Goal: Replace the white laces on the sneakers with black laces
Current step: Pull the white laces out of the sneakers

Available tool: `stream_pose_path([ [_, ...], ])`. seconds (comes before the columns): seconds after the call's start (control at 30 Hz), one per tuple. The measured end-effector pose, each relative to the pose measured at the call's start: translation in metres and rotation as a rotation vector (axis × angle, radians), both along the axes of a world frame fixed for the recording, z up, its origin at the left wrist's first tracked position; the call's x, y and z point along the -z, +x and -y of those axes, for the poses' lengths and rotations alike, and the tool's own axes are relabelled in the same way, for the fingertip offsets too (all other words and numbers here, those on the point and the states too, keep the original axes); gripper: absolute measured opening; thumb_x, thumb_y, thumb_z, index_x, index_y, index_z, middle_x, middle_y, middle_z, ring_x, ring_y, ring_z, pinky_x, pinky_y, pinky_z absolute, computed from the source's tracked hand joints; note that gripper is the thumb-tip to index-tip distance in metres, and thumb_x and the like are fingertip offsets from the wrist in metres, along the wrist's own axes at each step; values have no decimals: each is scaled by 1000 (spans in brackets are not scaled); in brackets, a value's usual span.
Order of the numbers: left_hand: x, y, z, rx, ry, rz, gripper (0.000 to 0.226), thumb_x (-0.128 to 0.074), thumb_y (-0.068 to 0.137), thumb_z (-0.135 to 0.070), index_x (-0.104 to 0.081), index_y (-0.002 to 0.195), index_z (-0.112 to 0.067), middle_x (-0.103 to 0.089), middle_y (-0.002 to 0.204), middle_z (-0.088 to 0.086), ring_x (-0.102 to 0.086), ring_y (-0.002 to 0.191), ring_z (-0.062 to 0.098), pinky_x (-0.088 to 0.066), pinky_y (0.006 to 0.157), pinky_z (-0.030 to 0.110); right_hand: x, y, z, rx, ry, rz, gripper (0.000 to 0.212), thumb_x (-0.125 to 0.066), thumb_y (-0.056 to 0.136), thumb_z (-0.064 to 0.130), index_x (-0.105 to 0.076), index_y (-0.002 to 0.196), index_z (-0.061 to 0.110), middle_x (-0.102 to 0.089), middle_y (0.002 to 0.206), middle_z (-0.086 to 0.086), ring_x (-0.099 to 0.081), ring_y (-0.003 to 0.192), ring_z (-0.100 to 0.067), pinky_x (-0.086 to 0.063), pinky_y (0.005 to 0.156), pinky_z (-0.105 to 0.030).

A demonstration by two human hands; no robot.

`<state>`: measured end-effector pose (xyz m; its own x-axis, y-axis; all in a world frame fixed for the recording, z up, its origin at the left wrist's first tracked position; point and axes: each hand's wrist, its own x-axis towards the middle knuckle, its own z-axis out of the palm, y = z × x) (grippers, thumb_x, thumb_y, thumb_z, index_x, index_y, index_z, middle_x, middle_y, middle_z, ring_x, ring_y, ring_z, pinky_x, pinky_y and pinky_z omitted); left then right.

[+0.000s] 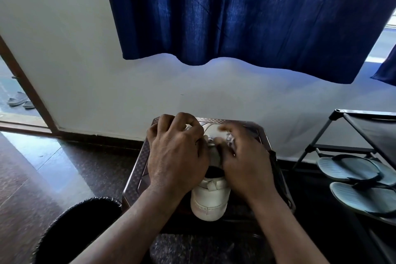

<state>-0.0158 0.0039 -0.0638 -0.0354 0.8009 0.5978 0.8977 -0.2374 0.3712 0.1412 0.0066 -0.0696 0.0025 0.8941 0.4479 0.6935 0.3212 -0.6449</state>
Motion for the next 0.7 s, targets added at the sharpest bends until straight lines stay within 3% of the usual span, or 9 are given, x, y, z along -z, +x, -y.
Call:
stream_pose_path([
  [0.07, 0, 0, 0, -7, 3, 8, 11, -63, 82, -32, -73, 84, -28, -62, 112, -14, -51, 109, 25, -41, 92, 47, 4, -1, -2, 10, -15, 157, 22, -53, 92, 39, -70, 98, 27, -64, 97, 10, -62, 96, -12, -49, 80, -35],
  [0.1, 0, 0, 0, -10, 5, 10, 10, -63, 82, -32, -72, 84, -27, -62, 112, -13, -51, 109, 26, -41, 92, 47, 5, 0, -4, 17, 28, 115, 21, -52, 91, 36, -70, 92, 25, -64, 93, 7, -62, 93, -17, -48, 78, -36],
  [0.13, 1, 0, 0, -12, 7, 8, 10, -63, 83, -32, -72, 84, -27, -62, 112, -13, -51, 109, 26, -41, 92, 46, 7, 2, -5, 29, 76, -21, 19, -53, 93, 32, -69, 87, 22, -65, 90, 5, -62, 89, -18, -47, 77, -36],
  [0.27, 1, -1, -1, -14, -7, -5, 10, -65, 86, -33, -73, 87, -27, -62, 114, -13, -51, 111, 25, -41, 93, 47, -12, 20, -5, -34, 37, -1041, 33, -54, 106, 19, -61, 74, 24, -57, 73, 8, -48, 67, -11, -40, 65, -28],
  [0.33, 1, 0, -1, -21, -21, -14, 8, -67, 86, -34, -72, 86, -28, -62, 112, -15, -51, 110, 24, -41, 94, 48, -16, 29, -6, -23, -74, -1213, 32, -55, 106, 24, -58, 73, 24, -51, 70, 6, -47, 62, -9, -38, 61, -26],
  [0.5, -4, 2, -1, -10, -71, 11, 9, -66, 84, -37, -70, 92, -35, -64, 106, -18, -52, 111, 22, -39, 95, 46, 12, 17, -7, 142, -278, -926, 31, -66, 99, 24, -58, 72, 11, -57, 66, 0, -50, 61, -16, -42, 65, -34],
  [0.57, -8, 3, -1, 7, -116, -7, 18, -59, 84, -38, -72, 97, -38, -66, 108, -18, -52, 115, 21, -37, 98, 47, 20, 15, -8, 222, -219, -695, 29, -70, 95, 30, -63, 72, 12, -69, 77, 1, -60, 71, -20, -48, 73, -37],
  [0.7, -19, 6, -4, 52, -172, -71, 35, -49, 80, -40, -78, 100, -41, -67, 110, -21, -46, 117, 19, -34, 100, 47, 19, 13, -4, 349, -13, -359, 13, -71, 87, 23, -59, 87, 28, -66, 95, 8, -63, 90, -17, -48, 81, -36],
])
